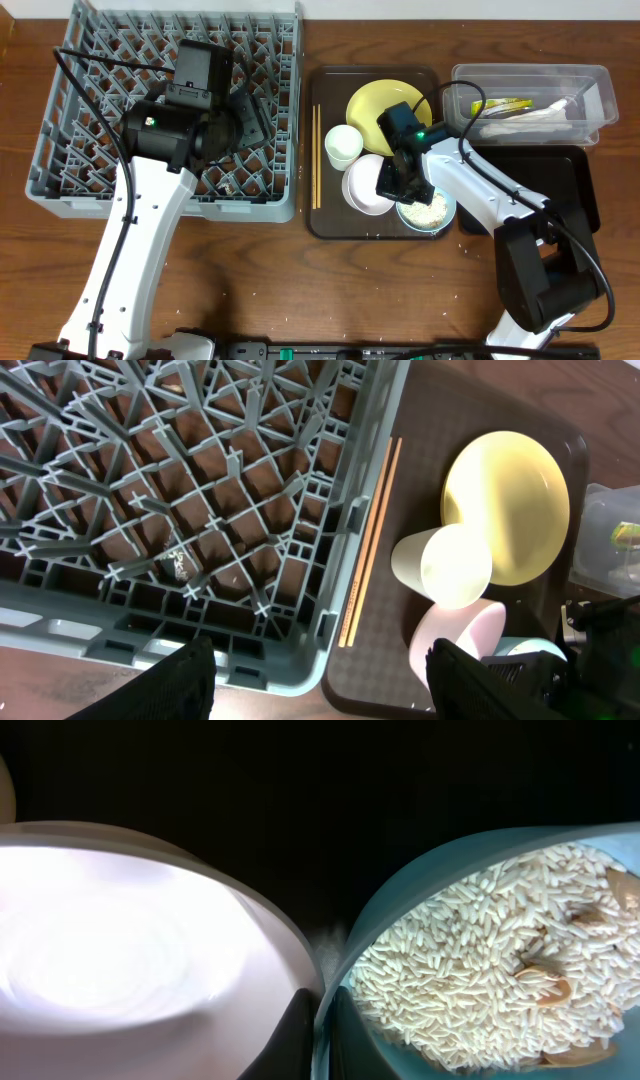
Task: Sort waste into correct bins and load items into the dishwasher
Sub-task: 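Grasp the light-blue rice bowl rim with the right gripper and lift, then tip the blue bowl over the black tray to dump the rice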
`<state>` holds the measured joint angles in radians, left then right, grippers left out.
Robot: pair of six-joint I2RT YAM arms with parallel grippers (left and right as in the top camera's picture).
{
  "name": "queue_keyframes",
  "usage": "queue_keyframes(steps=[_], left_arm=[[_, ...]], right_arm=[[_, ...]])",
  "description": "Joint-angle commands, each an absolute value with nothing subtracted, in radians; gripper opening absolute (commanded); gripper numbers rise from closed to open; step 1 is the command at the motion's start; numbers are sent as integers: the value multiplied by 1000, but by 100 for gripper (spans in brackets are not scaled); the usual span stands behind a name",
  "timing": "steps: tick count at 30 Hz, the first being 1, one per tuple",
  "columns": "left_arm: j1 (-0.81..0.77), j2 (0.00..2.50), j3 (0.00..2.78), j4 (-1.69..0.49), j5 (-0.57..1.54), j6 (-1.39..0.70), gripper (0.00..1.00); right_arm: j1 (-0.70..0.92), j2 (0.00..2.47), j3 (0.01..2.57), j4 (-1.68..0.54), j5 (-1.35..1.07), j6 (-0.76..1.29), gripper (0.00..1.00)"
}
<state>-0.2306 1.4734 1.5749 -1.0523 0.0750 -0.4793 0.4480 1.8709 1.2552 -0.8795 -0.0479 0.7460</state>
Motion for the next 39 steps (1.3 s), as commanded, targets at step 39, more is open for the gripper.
queue_keyframes(steps=[39], left_arm=[[-228,1483,1559,-1061,59,-492,70]], right_arm=[[-141,1481,1245,-955,-556,34,1]])
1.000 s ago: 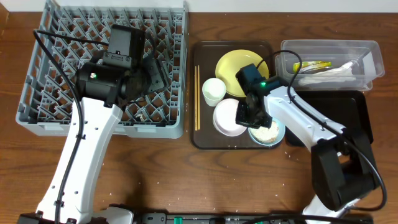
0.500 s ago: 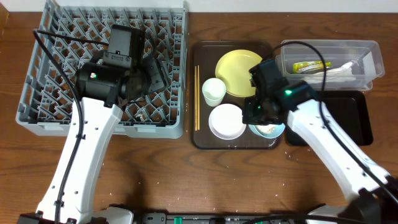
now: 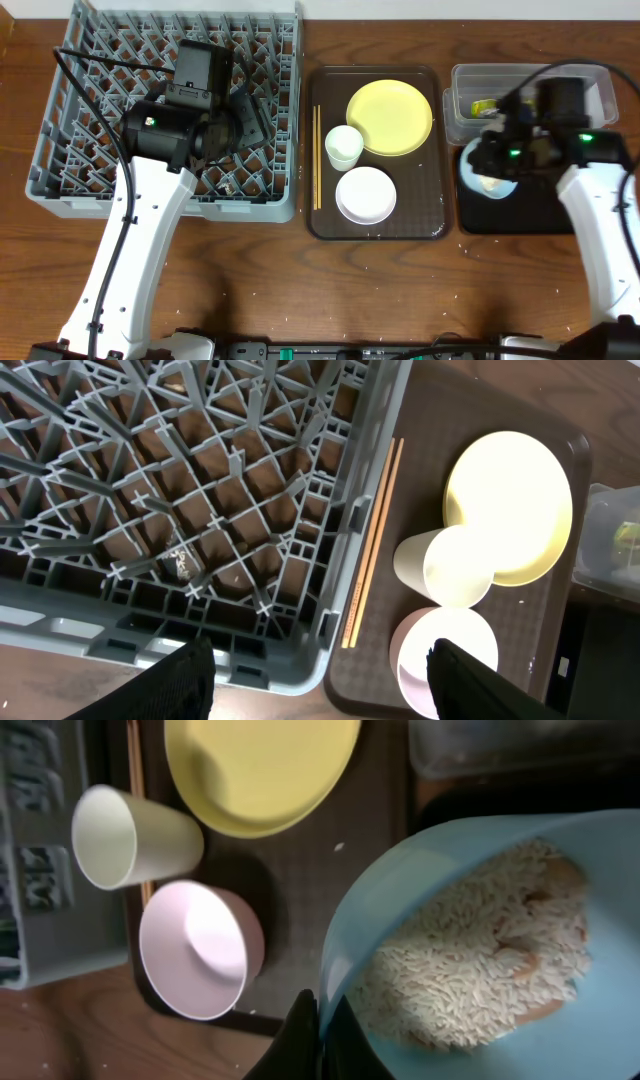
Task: Sort waste into correct bins and load items into the dishwasher
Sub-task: 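Tip the blue bowl over the black tray to dump the rice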
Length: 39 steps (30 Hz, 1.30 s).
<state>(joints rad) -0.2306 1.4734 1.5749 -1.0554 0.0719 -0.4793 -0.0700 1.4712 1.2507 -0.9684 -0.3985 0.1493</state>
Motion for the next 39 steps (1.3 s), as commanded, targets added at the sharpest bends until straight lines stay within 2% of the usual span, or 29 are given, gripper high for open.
queue_keyframes(steps=[1,10,26,39], left_arm=[[-228,1483,1559,-1061,59,-492,70],[-228,1483,1559,-1062,59,-492,70],[-228,1483,1559,-1062,59,-492,70],[-228,1483,1559,-1063,59,-492,70]], right_arm=[[-171,1491,1242,-945,-593,17,1],[-341,1641,1192,-870,-977,-112,1],[-484,1850,1148,-891,-1327,-139,1],[-619,1878,1116,-920,-1559,-125,1]])
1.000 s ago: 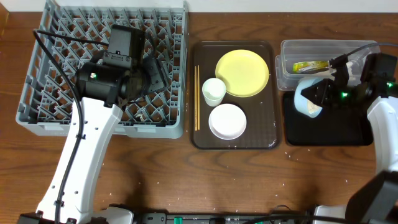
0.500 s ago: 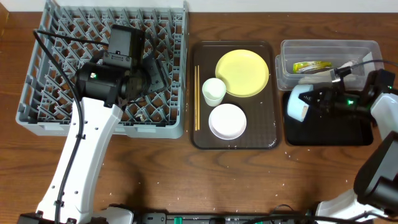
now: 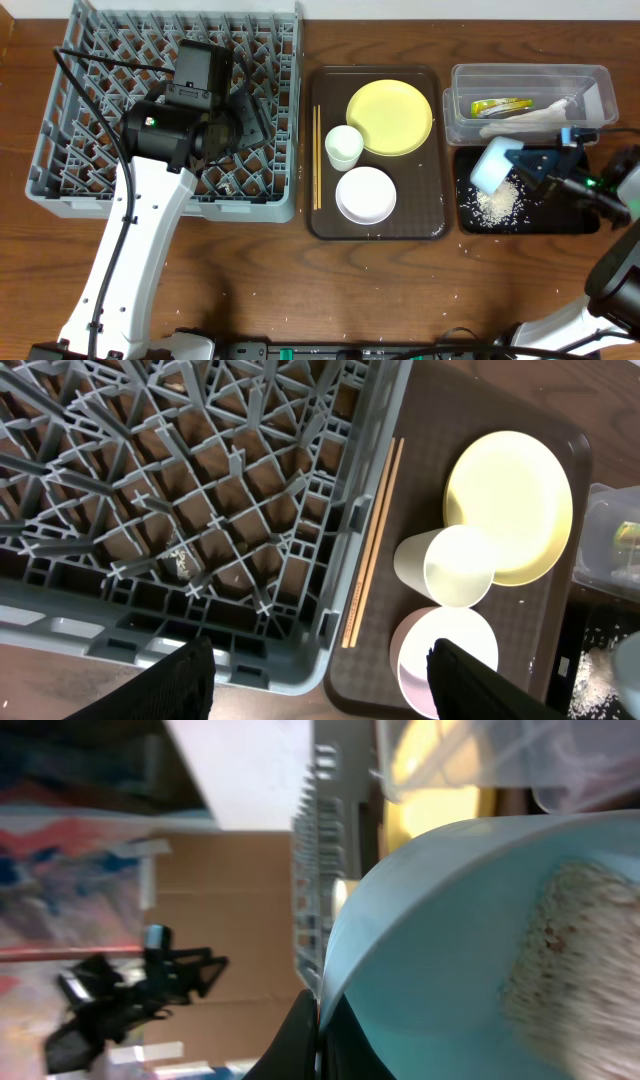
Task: Sort waste into correct bins and load items into the dishwasher
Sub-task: 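Tip the blue bowl over the black tray to dump the rice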
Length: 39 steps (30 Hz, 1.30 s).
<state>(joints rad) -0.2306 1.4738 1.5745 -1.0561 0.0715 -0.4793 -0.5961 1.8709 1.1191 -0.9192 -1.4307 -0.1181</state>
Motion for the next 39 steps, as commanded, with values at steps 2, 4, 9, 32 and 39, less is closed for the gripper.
queue_keyframes(steps=[2,4,9,32,39], left_arm=[[-228,1483,1559,-1066,59,-492,70],[-228,1483,1559,-1069,59,-492,70],[-228,1483,1559,-1070,60,-492,70],[-228,1483,1559,-1070,59,-492,70],[-228,1483,1559,-1069,59,-492,70]], right_arm=[[-629,1878,1116,-920,-1559,-126,1],[-636,1878,1116,-920,-1557,-126,1],[-645,1878,1116,-920,-1557,-125,1],[-664,1872,1116,-967,-1470,-52,1],[-676,1872,1116,-953,-1475,-22,1]])
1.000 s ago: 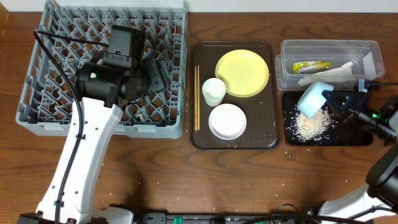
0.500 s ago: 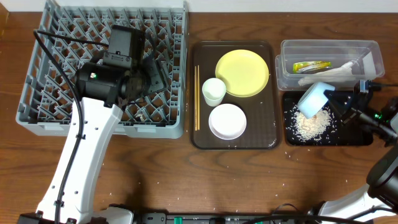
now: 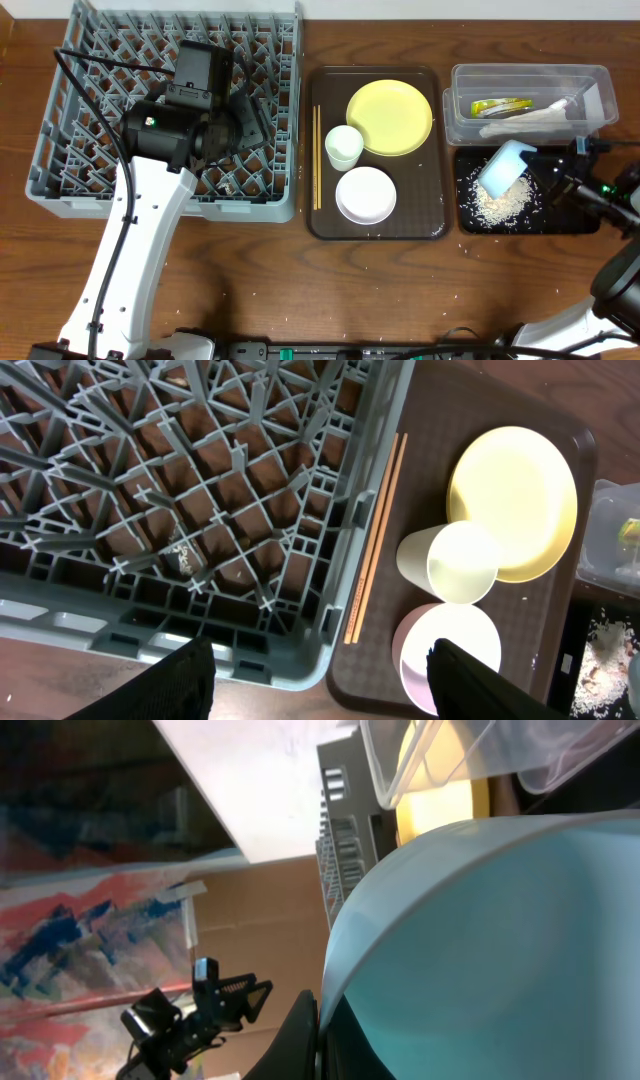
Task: Sort waste into correct bins and load items into the dishwasher
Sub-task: 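Tip the blue bowl over the black tray to dump the rice, then return the empty blue bowl to the brown tray and release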
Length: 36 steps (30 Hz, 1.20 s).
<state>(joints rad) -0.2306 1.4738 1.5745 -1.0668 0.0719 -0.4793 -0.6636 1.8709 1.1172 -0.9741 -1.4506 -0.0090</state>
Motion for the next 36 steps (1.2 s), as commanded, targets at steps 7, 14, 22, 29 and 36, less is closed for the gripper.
queue_keyframes(steps=[7,14,22,29,36], left_arm=[[-228,1483,1559,-1069,59,-492,70],[-228,1483,1559,-1069,59,-492,70],[-228,1483,1559,-1069,59,-492,70],[-228,1483,1559,-1076,59,-492,70],[-228,1483,1559,-1077,59,-492,70]], right_arm=[[-647,1852,1116,-980,-1342,-44,1],[-540,1696,1123,-1037,-1107,-86,1],[-183,1426,1222,-1027,-612,110,1],[180,1445,1233,-972,-332,304,1],[352,1552,1233,-934,-179,428,1]])
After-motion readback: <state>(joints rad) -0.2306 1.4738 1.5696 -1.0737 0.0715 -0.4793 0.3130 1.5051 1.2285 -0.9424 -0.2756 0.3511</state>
